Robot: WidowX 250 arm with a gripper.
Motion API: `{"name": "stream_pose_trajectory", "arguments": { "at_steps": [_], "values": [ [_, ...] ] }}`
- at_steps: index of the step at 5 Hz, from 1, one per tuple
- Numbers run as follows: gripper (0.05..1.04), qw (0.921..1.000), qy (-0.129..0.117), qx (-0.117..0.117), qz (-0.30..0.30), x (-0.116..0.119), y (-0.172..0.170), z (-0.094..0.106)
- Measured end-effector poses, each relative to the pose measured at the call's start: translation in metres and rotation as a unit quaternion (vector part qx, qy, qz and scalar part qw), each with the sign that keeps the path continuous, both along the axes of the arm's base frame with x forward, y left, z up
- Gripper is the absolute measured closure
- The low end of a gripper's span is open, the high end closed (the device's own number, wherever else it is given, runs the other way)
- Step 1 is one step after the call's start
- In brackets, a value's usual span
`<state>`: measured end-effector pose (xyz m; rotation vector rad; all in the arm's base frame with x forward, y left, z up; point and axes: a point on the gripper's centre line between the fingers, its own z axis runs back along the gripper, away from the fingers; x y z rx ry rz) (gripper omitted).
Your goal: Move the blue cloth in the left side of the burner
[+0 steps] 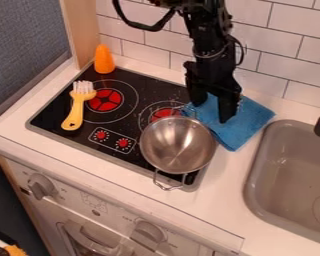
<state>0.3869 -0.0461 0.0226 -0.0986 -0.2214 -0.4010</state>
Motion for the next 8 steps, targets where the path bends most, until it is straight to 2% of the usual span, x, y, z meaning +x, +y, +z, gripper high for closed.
{"name": "stream_pose_trajectory", "arguments": {
  "at_steps": [1,2,4,5,7,8],
  "values": [
    [0.082,0.9997,0.01,0.014,0.018,-0.007,0.016,-0.009],
    [0.082,0.9982,0.018,0.035,0.045,-0.02,0.031,-0.012],
    [0.082,0.9931,0.024,0.057,0.099,-0.028,0.058,-0.011],
    [0.082,0.99,0.026,0.061,0.125,-0.028,0.076,-0.01],
    [0.082,0.9779,0.026,0.068,0.196,-0.031,0.127,-0.005],
    [0.082,0.9747,0.027,0.069,0.211,-0.035,0.143,-0.005]
  ]
}}
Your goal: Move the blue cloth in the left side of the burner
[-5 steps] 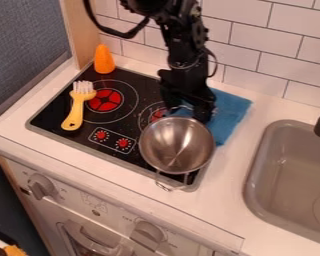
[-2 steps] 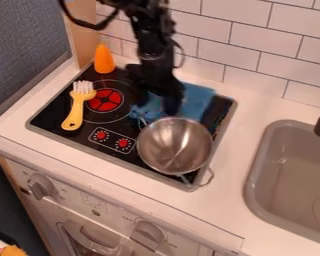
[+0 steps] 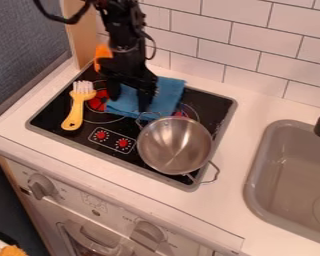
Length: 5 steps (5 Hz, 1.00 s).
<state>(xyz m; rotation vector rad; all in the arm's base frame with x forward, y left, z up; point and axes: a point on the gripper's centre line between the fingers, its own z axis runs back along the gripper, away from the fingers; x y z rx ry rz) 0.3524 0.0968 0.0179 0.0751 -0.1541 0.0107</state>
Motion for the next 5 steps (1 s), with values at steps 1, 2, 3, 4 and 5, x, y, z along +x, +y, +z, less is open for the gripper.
{"name": "stream_pose_trajectory", "arguments": {
  "at_steps": [1,2,3,4,5],
  "values": [
    [0.082,0.9994,0.006,0.004,0.033,-0.01,0.023,-0.002],
    [0.082,0.9989,0.001,-0.008,0.047,-0.013,0.027,-0.002],
    [0.083,0.997,-0.037,-0.033,0.06,-0.014,0.031,0.009],
    [0.083,0.998,-0.029,-0.023,0.05,-0.013,0.031,0.012],
    [0.083,0.9973,-0.052,-0.013,0.05,-0.005,0.03,0.033]
  ]
}}
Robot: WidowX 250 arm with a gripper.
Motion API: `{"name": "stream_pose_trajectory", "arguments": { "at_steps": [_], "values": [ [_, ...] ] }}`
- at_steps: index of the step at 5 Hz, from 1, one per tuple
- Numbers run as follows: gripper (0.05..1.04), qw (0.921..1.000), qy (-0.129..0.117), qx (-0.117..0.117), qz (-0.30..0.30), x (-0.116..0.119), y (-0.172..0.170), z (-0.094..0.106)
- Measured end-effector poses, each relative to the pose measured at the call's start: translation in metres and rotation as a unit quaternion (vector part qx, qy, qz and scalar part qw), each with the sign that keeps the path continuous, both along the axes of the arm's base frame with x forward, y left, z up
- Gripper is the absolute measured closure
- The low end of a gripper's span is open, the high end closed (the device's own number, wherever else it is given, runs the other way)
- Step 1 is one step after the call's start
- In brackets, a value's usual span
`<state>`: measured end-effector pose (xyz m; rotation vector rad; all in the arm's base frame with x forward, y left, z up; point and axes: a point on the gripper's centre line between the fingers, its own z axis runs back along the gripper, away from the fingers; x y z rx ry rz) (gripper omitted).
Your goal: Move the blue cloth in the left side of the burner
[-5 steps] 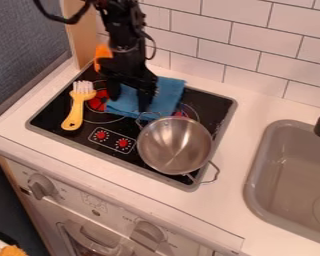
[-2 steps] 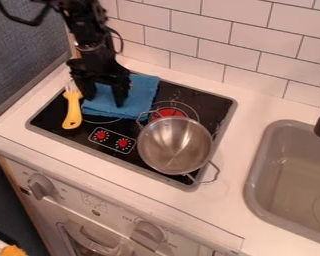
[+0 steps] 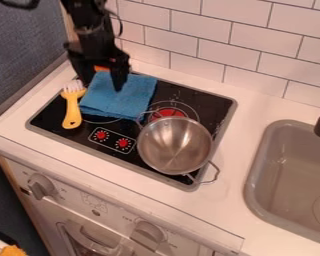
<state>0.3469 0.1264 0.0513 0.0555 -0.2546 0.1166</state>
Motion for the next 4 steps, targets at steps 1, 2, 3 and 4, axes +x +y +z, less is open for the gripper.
{"name": "stream_pose_trajectory", "arguments": {
  "at_steps": [1,2,3,4],
  "values": [
    [0.083,0.9999,-0.006,0.005,-0.013,0.004,-0.006,0.014],
    [0.083,0.9991,-0.03,0.007,-0.029,0.013,-0.014,0.044],
    [0.083,0.9987,-0.029,0.024,-0.033,0.014,-0.017,0.054],
    [0.083,0.9988,-0.029,0.024,-0.032,0.014,-0.017,0.054]
  ]
}}
